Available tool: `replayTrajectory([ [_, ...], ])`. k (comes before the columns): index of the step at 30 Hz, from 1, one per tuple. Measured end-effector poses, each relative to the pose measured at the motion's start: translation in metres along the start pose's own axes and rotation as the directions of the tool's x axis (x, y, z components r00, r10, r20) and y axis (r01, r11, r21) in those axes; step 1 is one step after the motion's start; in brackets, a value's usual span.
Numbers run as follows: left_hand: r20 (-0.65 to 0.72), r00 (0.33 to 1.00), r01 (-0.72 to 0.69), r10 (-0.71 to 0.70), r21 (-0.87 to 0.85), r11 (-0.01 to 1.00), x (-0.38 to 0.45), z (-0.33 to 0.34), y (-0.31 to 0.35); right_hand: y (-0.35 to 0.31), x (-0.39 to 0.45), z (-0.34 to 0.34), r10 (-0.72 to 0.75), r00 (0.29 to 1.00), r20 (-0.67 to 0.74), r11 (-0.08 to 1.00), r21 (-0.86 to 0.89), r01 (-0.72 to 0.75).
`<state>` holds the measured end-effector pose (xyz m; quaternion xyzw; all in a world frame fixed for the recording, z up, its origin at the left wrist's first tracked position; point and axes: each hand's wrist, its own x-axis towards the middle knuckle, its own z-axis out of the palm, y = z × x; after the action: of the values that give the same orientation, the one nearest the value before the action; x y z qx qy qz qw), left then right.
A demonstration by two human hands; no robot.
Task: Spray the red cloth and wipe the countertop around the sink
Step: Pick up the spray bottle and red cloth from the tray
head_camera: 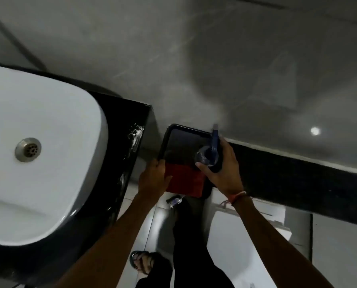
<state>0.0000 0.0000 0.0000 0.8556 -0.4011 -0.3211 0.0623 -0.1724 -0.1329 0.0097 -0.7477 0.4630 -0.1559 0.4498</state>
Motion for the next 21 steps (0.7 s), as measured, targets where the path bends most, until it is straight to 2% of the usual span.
replayTrajectory([
  [3,-0.061,0.973,0.212,-0.224,-0.159,0.964,0.000,0.004,0.003,-0.006,0.023,0.008,-0.028,1.000,-0.003,0.999,0.041,0.028],
  [7,0.002,0.938,0.332,-0.348,-0.299,0.895,0.002,0.006,0.005,-0.003,0.039,0.018,-0.122,0.988,-0.092,0.992,0.017,0.124],
  [10,0.041,0.926,0.364,-0.375,-0.362,0.858,0.007,0.005,0.007,-0.004,0.043,0.021,-0.149,0.983,-0.110,0.988,0.010,0.151],
  [14,0.111,0.910,0.407,-0.401,-0.436,0.803,0.015,0.006,0.009,-0.002,0.046,0.021,-0.135,0.989,-0.055,0.988,0.067,0.138],
  [18,0.230,0.878,0.470,-0.420,-0.585,0.661,0.021,0.005,0.009,-0.005,0.045,0.017,-0.123,0.992,-0.012,0.984,0.130,0.124],
  [21,0.220,0.902,0.404,-0.372,-0.733,0.547,0.022,-0.003,0.013,-0.011,0.045,0.010,-0.156,0.986,-0.064,0.971,0.173,0.165],
])
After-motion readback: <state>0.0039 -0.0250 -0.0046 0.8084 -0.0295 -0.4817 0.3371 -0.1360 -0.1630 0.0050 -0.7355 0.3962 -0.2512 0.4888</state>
